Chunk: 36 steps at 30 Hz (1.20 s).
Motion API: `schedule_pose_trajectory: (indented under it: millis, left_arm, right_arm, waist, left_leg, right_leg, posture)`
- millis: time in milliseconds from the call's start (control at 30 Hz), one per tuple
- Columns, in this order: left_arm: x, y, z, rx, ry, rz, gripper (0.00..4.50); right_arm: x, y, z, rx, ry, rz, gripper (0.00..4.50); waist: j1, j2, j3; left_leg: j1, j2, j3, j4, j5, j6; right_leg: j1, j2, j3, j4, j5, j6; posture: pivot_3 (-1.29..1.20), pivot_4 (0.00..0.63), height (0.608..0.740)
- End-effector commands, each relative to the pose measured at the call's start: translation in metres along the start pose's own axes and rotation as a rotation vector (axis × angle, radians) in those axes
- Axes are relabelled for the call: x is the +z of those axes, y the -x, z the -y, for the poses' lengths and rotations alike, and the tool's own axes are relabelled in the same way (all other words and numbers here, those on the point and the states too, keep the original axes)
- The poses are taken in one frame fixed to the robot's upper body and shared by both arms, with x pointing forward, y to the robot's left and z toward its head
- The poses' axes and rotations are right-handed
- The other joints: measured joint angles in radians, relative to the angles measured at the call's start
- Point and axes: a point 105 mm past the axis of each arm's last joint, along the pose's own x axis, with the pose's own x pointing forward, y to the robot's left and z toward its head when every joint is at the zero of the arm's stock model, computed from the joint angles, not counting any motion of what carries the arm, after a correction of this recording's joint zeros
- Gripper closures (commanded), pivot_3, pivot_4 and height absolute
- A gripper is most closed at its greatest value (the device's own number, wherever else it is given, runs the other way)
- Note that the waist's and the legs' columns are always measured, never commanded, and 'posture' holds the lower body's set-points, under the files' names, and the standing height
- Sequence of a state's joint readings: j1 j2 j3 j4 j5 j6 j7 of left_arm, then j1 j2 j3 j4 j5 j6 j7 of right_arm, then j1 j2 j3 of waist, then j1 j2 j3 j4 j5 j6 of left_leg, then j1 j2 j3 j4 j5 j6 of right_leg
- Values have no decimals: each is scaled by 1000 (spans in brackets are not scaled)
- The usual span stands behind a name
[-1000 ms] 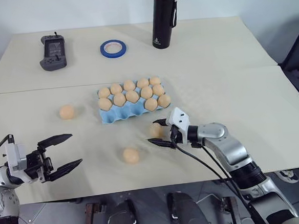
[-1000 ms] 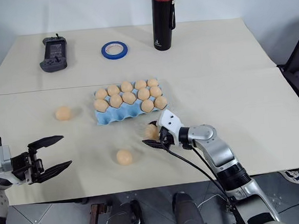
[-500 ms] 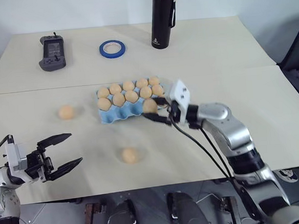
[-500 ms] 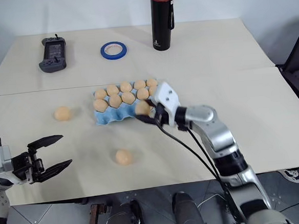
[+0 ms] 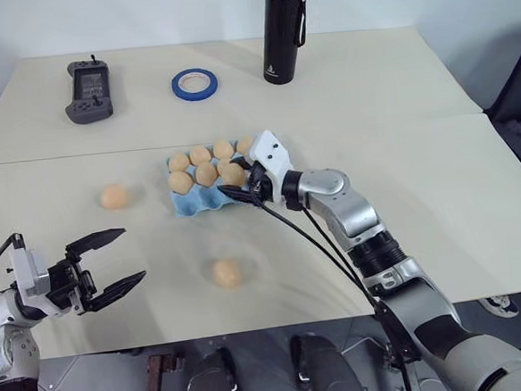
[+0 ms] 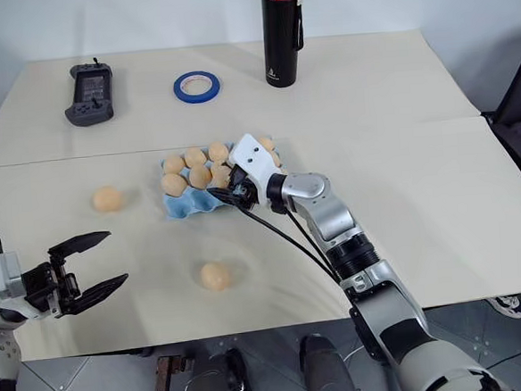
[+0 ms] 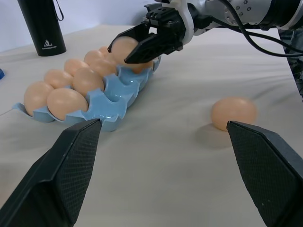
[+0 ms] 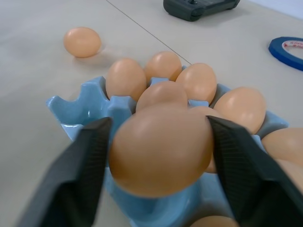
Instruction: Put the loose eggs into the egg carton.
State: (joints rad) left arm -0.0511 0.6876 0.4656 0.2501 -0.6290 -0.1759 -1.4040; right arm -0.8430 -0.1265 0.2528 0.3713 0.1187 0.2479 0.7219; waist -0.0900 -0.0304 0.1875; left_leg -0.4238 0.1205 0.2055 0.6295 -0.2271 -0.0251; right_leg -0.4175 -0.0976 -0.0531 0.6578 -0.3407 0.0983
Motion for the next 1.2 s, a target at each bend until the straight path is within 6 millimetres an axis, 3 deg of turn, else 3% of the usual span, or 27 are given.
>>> schedule_pose_trajectory:
  millis: [33, 200, 367, 567, 733, 833, 1033, 1200]
  left_arm:
    - [8, 5, -3, 21, -42, 10, 0]
    - [9, 4, -5, 20, -43, 12, 0]
    - [10, 3, -9, 20, -46, 13, 0]
    - [9, 5, -12, 26, -46, 14, 0]
    - [6, 9, -14, 22, -46, 2, 0]
    - [7, 13, -17, 28, -56, 13, 0]
    - [6, 18, -22, 33, -59, 2, 0]
    - [6, 18, -24, 34, -66, -1, 0]
  right_arm:
    - [17, -4, -1, 11, 40, 53, 39]
    - [28, 7, 1, 26, 63, 75, 39]
    - [46, 51, -7, 124, 64, 136, 39]
    - [13, 113, -30, 298, 8, 19, 39]
    - [-14, 158, -23, 278, -8, -67, 39]
    - [-20, 178, -22, 272, -30, -96, 39]
    - [-20, 182, -30, 285, -27, -105, 39]
    - [-11, 161, -43, 283, -17, -73, 39]
  waist:
    - [-1, 0, 0]
    - [0, 0, 0]
    - [9, -1, 0]
    - [11, -1, -1]
    - [5, -1, -1]
    - [6, -1, 0]
    - [5, -1, 0]
    - [7, -1, -1]
  left_leg:
    - [0, 0, 0, 0, 0, 0]
    - [0, 0, 0, 0, 0, 0]
    - [0, 0, -1, -1, 0, 0]
    - [0, 0, -1, 0, -5, 4]
    - [2, 0, -1, 0, -5, 5]
    - [2, 0, -3, 0, -4, 5]
    - [2, 0, -2, 1, -4, 6]
    - [2, 0, -3, 1, -4, 5]
  right_leg:
    - [0, 0, 0, 0, 0, 0]
    - [0, 0, 0, 1, 0, 0]
    - [0, 0, 0, 0, 0, 0]
    - [2, -1, -2, -5, 0, 0]
    - [3, 0, -2, -4, 0, -1]
    - [3, 0, -2, -4, 0, -1]
    - [3, -1, -2, -4, 0, -1]
    - [3, -1, -3, -4, 0, -1]
  posture:
    - [0, 150, 740]
    - [0, 150, 740]
    - [0, 150, 740]
    - [0, 150, 740]
    - [0, 150, 740]
    - [0, 150, 740]
    - [0, 150, 740]
    - [0, 150, 740]
